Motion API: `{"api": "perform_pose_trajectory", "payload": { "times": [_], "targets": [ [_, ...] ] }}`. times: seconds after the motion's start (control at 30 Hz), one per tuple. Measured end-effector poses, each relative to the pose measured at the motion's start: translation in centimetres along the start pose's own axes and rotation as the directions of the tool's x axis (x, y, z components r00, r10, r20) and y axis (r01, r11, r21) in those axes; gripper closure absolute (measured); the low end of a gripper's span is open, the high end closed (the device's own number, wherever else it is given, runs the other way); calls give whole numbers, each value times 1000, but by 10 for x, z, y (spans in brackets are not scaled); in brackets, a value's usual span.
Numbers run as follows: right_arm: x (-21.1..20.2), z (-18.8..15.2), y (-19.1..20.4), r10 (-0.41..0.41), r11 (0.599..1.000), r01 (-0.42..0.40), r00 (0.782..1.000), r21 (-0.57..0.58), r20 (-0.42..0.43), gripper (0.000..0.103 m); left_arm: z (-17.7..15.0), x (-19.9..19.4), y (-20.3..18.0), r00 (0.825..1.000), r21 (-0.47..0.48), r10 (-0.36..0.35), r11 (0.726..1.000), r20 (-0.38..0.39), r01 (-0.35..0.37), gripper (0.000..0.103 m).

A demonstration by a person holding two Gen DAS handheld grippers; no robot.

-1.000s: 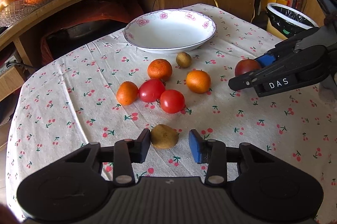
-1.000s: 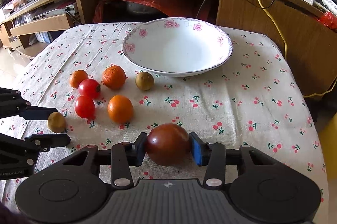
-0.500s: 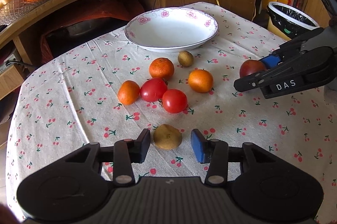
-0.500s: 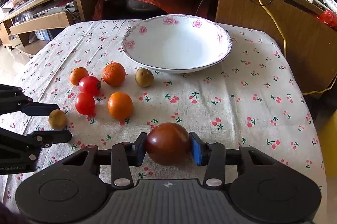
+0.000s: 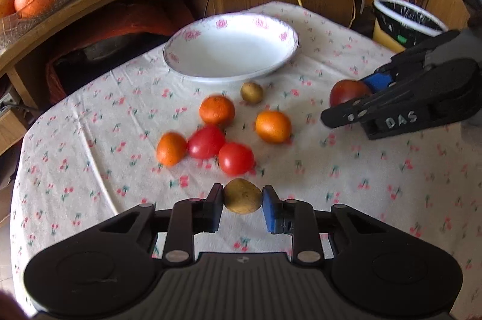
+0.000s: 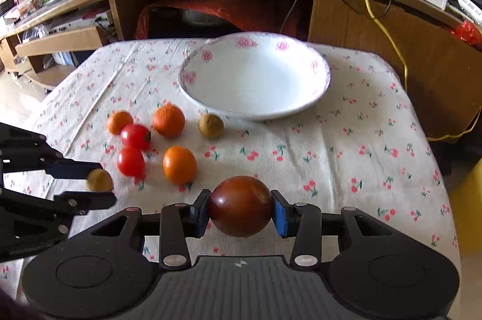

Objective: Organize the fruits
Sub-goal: 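Carry both fruits over the white bowl and open both tools to drop them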

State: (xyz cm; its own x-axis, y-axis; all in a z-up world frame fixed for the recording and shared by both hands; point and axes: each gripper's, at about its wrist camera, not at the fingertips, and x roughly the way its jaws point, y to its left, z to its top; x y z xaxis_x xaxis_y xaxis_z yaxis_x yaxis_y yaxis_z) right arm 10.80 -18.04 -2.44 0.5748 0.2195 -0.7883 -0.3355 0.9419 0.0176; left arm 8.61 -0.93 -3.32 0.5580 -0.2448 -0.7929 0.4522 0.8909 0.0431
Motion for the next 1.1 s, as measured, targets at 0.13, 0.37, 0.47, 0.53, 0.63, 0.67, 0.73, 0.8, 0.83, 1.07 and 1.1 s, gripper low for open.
{"api": "perform_pose_trajectory", "payload": {
  "times": [0.13, 0.37, 0.47, 0.53, 0.63, 0.67, 0.73, 0.8, 0.83, 1.07, 1.1],
  "targets": [
    [-1, 11, -3, -1, 1000, 0, 1000, 19, 23, 66, 21, -1, 0, 999, 2, 2, 1000, 47, -2, 66],
    [4, 35, -8, -10, 999, 7, 997, 38, 73, 66, 60, 13, 10, 994, -39, -10, 999, 109, 14, 66],
    [9, 45, -11, -25, 999, 21, 995, 45, 93, 66, 73, 23, 14, 992, -35, 1, 999, 129, 3, 66],
    [13, 53, -12, -37, 999, 32, 994, 40, 105, 66, 79, 28, 17, 990, -36, 6, 999, 140, -1, 67],
    [21, 61, -15, -33, 999, 30, 992, 32, 120, 66, 86, 34, 24, 989, -52, 13, 999, 149, -5, 67],
    [24, 63, -16, -31, 999, 28, 993, 28, 118, 66, 88, 36, 25, 989, -57, 14, 998, 150, -6, 67],
    [30, 64, -18, -36, 999, 34, 993, 27, 112, 66, 91, 41, 27, 988, -59, 18, 998, 151, -9, 67],
    [34, 63, -21, -39, 999, 35, 994, 36, 105, 66, 93, 47, 27, 989, -60, 17, 998, 146, -9, 67],
    [35, 64, -23, -39, 999, 35, 994, 37, 103, 66, 93, 50, 27, 989, -60, 16, 998, 144, -7, 67],
    [44, 64, -23, -33, 999, 31, 995, 22, 97, 66, 91, 57, 25, 991, -46, 29, 999, 133, -23, 66],
    [44, 65, -23, -33, 999, 31, 995, 21, 97, 66, 91, 58, 25, 991, -49, 32, 998, 130, -26, 66]
  ]
}}
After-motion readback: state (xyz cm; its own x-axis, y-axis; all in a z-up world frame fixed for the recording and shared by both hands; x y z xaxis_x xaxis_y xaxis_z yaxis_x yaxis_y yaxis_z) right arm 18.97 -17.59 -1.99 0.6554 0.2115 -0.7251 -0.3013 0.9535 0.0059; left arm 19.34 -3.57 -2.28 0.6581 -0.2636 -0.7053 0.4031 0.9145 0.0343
